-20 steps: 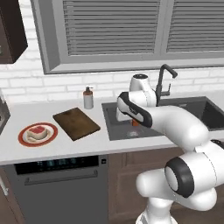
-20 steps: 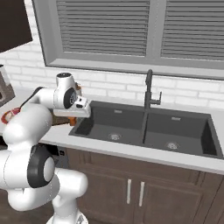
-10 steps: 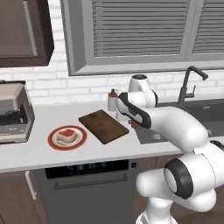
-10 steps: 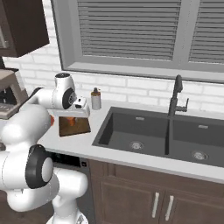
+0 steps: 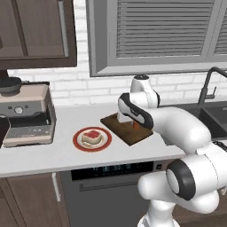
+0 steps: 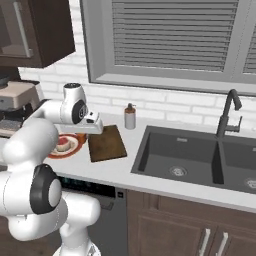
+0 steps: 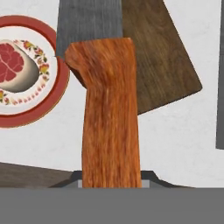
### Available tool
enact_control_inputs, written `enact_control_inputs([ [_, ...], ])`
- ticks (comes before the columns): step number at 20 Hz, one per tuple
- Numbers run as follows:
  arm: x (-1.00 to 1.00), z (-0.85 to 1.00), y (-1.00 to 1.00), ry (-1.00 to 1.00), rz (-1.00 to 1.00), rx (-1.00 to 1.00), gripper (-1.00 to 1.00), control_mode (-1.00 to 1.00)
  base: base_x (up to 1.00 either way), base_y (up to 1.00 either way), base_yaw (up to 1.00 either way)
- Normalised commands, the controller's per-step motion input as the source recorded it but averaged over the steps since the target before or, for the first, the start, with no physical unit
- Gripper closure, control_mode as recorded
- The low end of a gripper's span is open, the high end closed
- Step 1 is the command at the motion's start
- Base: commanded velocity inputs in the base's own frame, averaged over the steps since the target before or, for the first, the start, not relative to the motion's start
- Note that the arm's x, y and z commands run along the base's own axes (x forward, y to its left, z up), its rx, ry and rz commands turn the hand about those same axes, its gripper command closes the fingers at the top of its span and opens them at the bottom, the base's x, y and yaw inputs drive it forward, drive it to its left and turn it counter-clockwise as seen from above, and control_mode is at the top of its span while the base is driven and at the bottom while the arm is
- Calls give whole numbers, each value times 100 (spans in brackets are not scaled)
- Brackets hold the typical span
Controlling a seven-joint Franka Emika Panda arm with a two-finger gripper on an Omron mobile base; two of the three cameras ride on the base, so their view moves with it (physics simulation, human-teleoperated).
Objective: Pick up the knife from the drawer and place it on the cutting board. Then place the meat from the plate to the cutting board.
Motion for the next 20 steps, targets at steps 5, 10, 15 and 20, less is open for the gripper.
enact_control_inputs([
  [5,0,0,0,0,0,0,100,100,26,10,0],
  [10,8,-4,0,1,0,0,100,-100,22,0,0],
  [15,48,-14,-28,6,9,0,100,-100,0,0,0],
  [20,45,-7,-58,1,19,0,100,-100,0,0,0],
])
